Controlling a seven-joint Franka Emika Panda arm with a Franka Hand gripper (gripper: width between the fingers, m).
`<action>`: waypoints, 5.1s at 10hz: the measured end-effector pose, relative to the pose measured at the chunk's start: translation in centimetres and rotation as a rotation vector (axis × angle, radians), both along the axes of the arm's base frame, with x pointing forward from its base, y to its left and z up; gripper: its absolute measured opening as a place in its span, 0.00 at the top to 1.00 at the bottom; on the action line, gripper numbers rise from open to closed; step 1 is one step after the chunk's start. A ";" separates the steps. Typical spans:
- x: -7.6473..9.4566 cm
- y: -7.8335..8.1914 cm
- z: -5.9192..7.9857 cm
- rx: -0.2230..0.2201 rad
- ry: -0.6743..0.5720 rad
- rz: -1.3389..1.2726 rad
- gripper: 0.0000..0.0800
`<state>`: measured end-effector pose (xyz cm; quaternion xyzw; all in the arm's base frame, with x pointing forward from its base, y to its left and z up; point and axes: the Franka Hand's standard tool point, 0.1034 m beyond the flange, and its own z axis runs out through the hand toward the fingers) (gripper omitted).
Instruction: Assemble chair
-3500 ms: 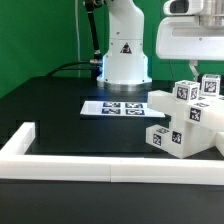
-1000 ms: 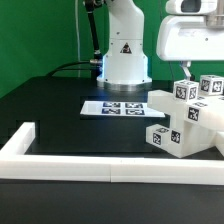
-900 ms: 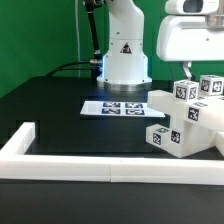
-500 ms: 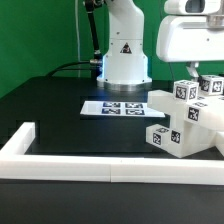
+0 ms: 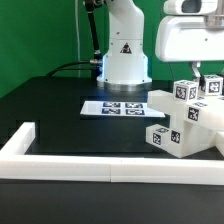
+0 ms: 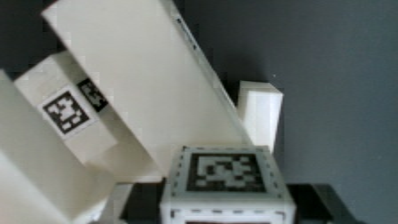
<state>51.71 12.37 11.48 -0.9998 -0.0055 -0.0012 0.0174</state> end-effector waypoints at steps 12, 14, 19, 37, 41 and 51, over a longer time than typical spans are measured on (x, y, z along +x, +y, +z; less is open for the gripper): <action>0.0 0.4 0.0 0.026 0.037 -0.800 0.64; 0.0 0.4 0.0 0.026 0.037 -0.797 0.64; 0.0 0.5 0.1 0.014 0.024 -0.571 0.22; 0.1 0.0 0.0 -0.007 -0.014 0.392 0.65; 0.0 0.0 0.0 -0.006 -0.011 0.319 0.64; 0.0 0.1 0.0 0.023 0.021 -0.478 0.64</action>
Offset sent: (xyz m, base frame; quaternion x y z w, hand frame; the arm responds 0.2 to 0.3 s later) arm -0.0040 -0.0020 -0.0054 0.0094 -0.0085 0.2225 0.9748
